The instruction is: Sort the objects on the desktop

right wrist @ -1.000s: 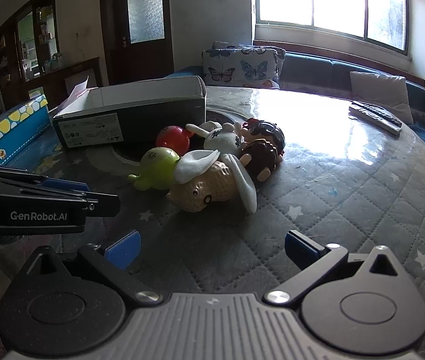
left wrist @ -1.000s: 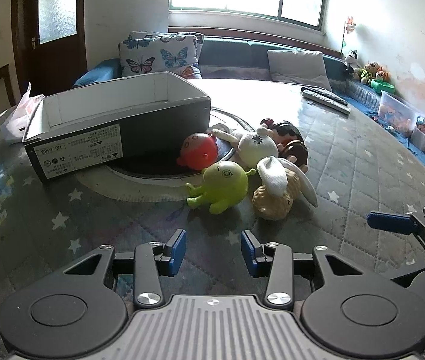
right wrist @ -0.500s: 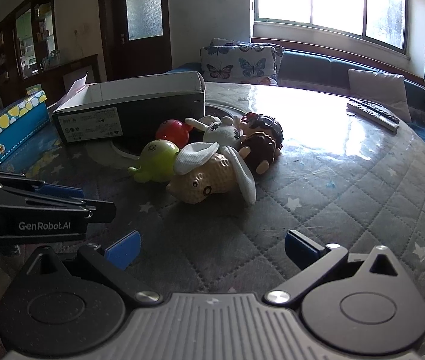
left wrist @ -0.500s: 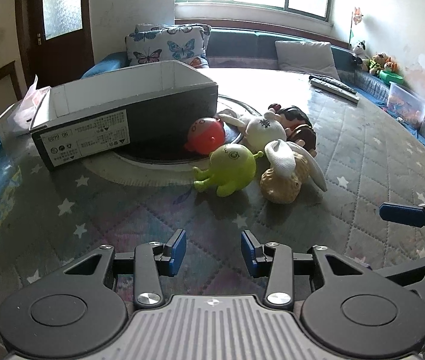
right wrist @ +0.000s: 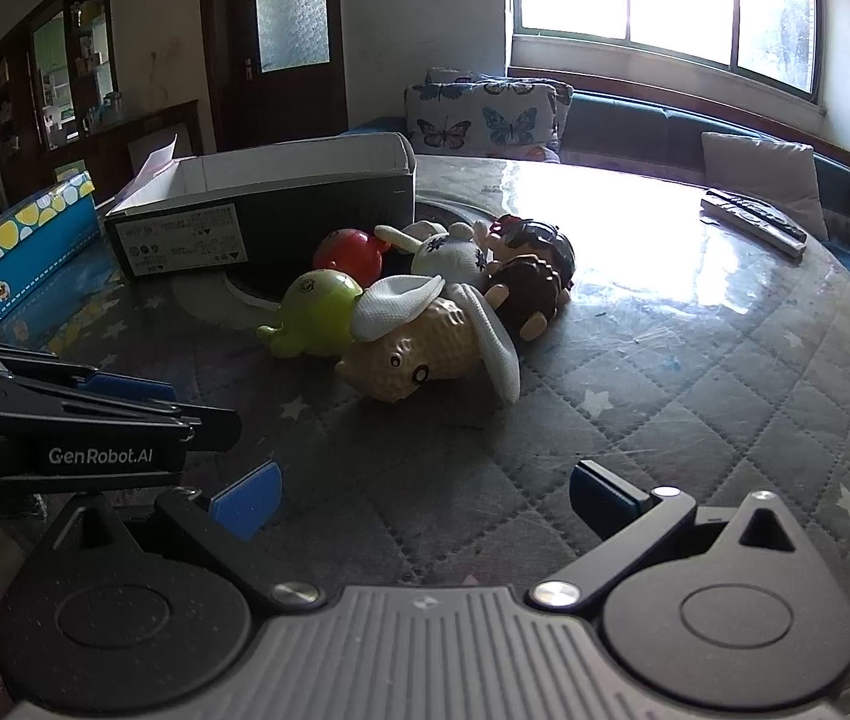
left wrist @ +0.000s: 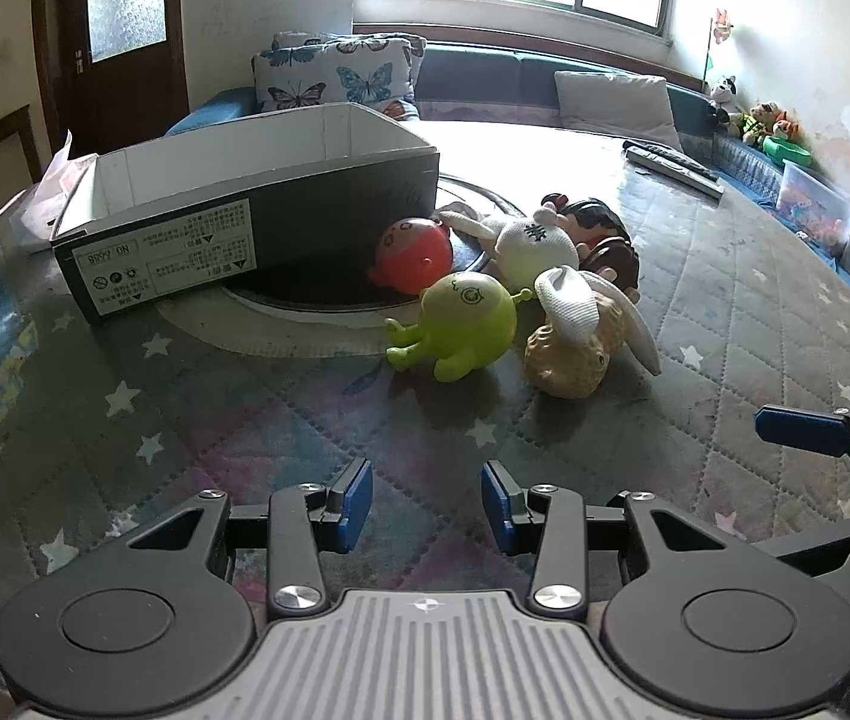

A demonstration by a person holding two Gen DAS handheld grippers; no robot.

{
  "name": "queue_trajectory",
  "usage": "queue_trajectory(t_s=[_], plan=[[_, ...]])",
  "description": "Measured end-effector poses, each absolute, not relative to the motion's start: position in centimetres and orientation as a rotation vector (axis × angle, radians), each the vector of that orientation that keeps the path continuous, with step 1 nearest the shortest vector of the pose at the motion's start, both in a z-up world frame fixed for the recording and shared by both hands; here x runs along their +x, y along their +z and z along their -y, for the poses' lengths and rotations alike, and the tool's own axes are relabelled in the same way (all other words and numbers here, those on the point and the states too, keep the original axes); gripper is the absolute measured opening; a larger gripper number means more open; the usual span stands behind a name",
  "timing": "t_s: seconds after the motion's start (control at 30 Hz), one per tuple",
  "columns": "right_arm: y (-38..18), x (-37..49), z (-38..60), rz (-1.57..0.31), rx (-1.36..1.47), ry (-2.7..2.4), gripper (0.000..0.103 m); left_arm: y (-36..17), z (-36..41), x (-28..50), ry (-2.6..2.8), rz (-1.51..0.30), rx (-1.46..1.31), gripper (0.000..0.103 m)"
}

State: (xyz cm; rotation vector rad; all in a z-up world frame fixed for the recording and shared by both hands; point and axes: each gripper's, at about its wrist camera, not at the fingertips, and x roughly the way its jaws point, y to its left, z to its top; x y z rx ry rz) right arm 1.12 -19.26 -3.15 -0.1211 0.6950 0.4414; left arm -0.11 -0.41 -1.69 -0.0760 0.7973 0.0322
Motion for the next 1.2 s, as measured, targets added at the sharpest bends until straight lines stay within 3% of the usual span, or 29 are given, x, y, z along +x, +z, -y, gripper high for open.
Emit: queue_trajectory(t_s=[1.2], plan=[[-3.7, 3.2, 18.1, -0.746, -0.130, 0.448, 0.103, -2.4, 0.1, 2.9, 0.009, -0.845, -0.071, 0.043]])
